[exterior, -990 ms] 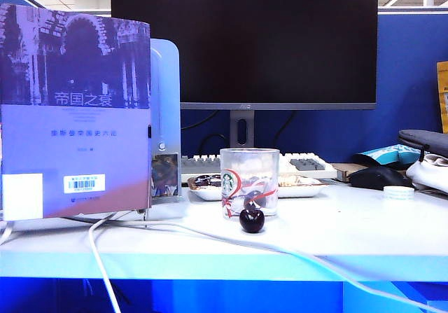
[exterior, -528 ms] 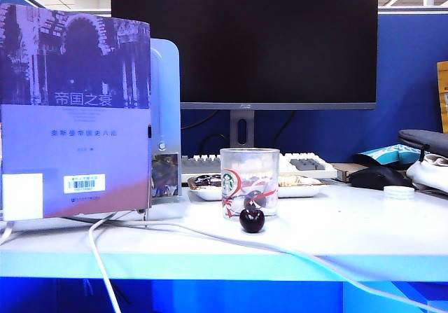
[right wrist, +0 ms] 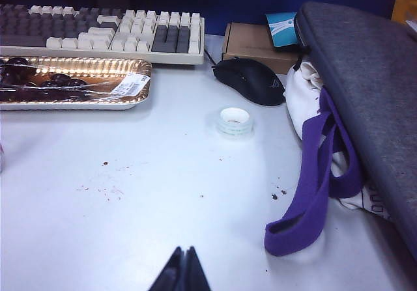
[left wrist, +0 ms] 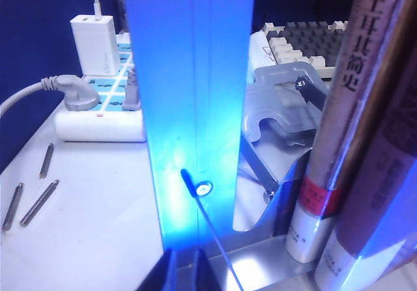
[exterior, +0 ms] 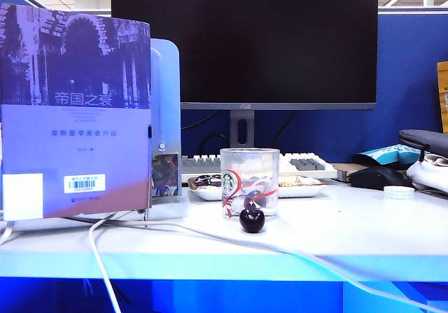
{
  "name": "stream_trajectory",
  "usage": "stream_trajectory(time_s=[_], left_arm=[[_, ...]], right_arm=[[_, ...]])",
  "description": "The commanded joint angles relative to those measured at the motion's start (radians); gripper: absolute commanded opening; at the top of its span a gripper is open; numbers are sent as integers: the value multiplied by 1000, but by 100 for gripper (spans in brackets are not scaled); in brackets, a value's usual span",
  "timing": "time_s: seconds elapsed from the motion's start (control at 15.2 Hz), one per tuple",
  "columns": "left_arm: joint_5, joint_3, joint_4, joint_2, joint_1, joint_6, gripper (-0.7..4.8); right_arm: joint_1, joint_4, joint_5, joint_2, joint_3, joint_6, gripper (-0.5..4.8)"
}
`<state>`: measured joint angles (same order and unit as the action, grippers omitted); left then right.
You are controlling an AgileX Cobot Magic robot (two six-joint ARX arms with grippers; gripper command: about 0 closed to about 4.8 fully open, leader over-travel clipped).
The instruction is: Pick up the cherry on the right side of the glass and put it inside the glass.
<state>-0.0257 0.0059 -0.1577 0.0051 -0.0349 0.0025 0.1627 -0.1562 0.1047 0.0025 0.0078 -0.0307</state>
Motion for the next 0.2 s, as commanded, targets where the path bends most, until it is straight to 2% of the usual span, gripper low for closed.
stream_trajectory(time_s=[0.07,0.2], left_arm=[[4,0,-12,-3,0,-3,53],[4,0,-12,-3,0,-3,53]], right_arm=[[-1,-5,-2,0,-3,4,0],[-1,-5,-2,0,-3,4,0]])
